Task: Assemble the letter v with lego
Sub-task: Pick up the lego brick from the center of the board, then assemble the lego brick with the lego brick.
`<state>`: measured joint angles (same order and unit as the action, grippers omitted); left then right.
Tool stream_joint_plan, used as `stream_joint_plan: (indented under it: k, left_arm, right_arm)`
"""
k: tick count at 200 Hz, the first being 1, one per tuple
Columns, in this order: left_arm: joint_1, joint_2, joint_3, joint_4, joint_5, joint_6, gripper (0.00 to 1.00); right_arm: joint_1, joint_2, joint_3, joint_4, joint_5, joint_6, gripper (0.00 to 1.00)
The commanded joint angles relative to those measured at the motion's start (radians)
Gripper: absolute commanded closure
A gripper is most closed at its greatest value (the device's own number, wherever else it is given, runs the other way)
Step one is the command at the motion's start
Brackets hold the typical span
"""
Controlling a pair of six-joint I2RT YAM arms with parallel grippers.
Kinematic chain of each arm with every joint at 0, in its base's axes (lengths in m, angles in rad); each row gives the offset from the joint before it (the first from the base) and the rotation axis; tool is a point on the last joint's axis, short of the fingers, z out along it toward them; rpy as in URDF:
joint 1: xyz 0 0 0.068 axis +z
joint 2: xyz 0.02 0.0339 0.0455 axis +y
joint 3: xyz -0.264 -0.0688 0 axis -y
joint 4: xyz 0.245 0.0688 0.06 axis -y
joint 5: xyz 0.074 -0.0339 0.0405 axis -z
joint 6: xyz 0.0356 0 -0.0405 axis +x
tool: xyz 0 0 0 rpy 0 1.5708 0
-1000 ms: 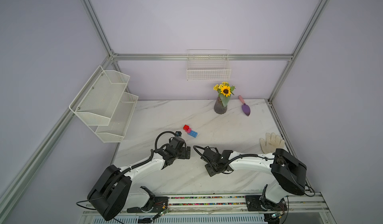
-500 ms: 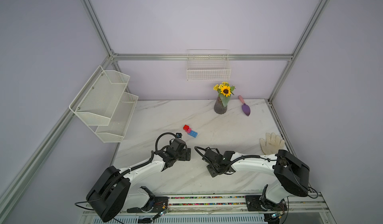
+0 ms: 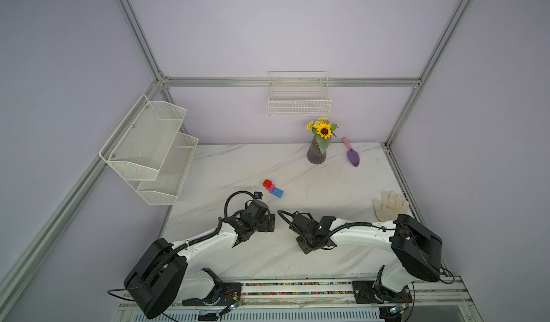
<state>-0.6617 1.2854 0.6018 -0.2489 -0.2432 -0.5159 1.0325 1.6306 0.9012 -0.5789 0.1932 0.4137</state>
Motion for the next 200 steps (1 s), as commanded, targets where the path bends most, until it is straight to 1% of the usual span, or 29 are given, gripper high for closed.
stream_joint_plan:
  k: [1, 26, 42, 76, 89, 96, 100, 124, 140, 151, 160, 181, 200]
  left_arm:
    - [-0.009, 0.008, 0.023, 0.015, -0.029, -0.027, 0.00]
    - [-0.012, 0.008, 0.020, 0.015, -0.034, -0.024, 0.00]
    - [-0.013, 0.009, 0.017, 0.015, -0.034, -0.024, 0.00]
    - [-0.015, 0.010, 0.016, 0.015, -0.036, -0.026, 0.00]
    - [-0.016, 0.008, 0.016, 0.015, -0.037, -0.026, 0.00]
    - [-0.016, 0.006, 0.016, 0.014, -0.038, -0.026, 0.00]
    - [-0.016, 0.005, 0.016, 0.013, -0.038, -0.027, 0.00]
    - [-0.019, 0.000, 0.014, 0.012, -0.039, -0.029, 0.00]
    - [-0.022, -0.001, 0.013, 0.014, -0.036, -0.035, 0.00]
    - [-0.029, -0.001, 0.014, 0.014, -0.031, -0.033, 0.00]
    - [-0.036, 0.000, 0.019, 0.014, -0.030, -0.028, 0.00]
    - [-0.064, -0.004, 0.026, 0.027, -0.016, -0.026, 0.00]
    - [-0.101, -0.016, 0.016, 0.075, -0.001, -0.026, 0.00]
  right_arm:
    - [0.001, 0.027, 0.015, 0.002, 0.002, -0.014, 0.47]
    - [0.001, 0.029, 0.012, -0.001, -0.001, -0.007, 0.48]
    - [0.001, 0.024, 0.004, 0.001, -0.006, -0.004, 0.50]
    - [0.001, 0.016, -0.011, -0.007, -0.009, -0.007, 0.51]
    - [0.001, 0.017, -0.016, -0.007, -0.013, -0.009, 0.55]
    - [0.001, 0.018, -0.016, -0.007, -0.019, -0.011, 0.62]
    - [0.001, 0.019, -0.016, -0.007, -0.020, -0.010, 0.65]
    - [0.001, 0.014, -0.014, -0.017, -0.020, 0.005, 0.68]
    - [0.000, 0.004, -0.020, -0.025, -0.008, 0.017, 0.81]
    - [-0.001, -0.014, -0.026, -0.031, 0.002, 0.040, 0.85]
    - [-0.004, -0.042, -0.028, -0.041, 0.023, 0.072, 0.90]
    - [-0.033, -0.145, -0.017, -0.062, 0.043, 0.108, 0.89]
    - [-0.104, -0.217, 0.029, -0.112, 0.000, 0.107, 0.87]
